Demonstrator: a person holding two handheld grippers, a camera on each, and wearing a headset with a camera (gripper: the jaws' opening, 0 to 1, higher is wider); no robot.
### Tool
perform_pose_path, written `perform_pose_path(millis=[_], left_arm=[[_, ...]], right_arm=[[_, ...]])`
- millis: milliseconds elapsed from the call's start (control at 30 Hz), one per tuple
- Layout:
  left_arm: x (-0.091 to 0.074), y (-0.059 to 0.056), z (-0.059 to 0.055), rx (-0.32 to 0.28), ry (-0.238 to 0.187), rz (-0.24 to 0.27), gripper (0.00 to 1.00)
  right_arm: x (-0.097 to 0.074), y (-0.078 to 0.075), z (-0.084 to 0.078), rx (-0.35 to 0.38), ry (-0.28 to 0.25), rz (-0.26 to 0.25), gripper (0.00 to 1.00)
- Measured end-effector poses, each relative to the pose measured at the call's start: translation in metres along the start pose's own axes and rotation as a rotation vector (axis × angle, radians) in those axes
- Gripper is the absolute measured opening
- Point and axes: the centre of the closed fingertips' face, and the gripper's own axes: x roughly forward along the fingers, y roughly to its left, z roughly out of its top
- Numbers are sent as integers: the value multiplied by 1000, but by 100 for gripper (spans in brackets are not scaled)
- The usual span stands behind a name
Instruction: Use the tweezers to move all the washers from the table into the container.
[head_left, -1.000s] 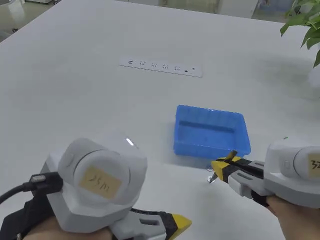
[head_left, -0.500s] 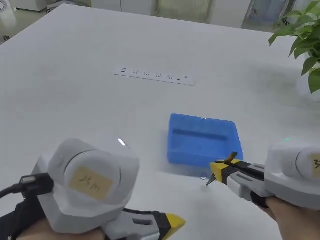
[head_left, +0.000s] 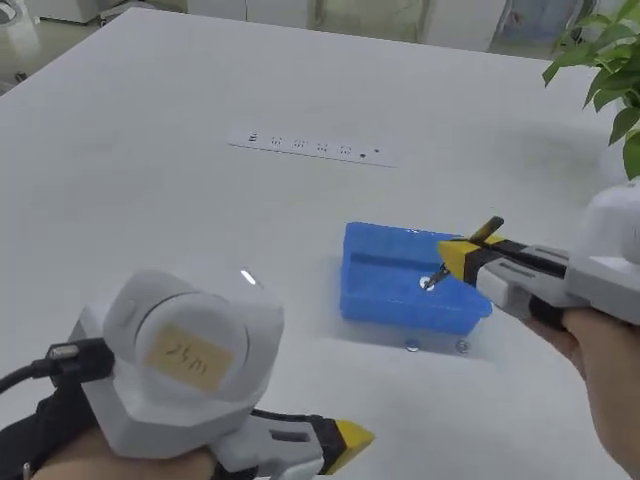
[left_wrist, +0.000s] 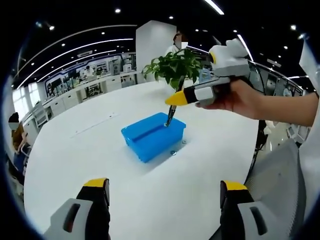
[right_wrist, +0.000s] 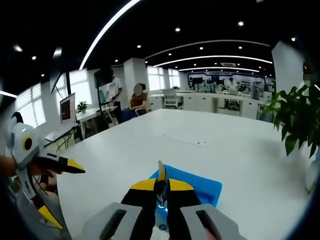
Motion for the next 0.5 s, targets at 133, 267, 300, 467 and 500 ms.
perform_pose_path(millis=[133,267,300,467,500], left_arm=[[-1,3,-4,2,13,9,94],[-1,3,-6,-11,17,11,94],[-1,3,-6,-11,17,11,94],[0,5,-7,-5,27,15,94],[0,6,-7,-5,27,17,94]], right_arm=[[10,-7,-3,9,1,-10,3],[24,-13,-24,18,64,-18,3],[26,-13,-28,7,71,-20,3],[36,-16,-54,-24,143,-3,3],[36,-17,-56,-19,149,0,3]])
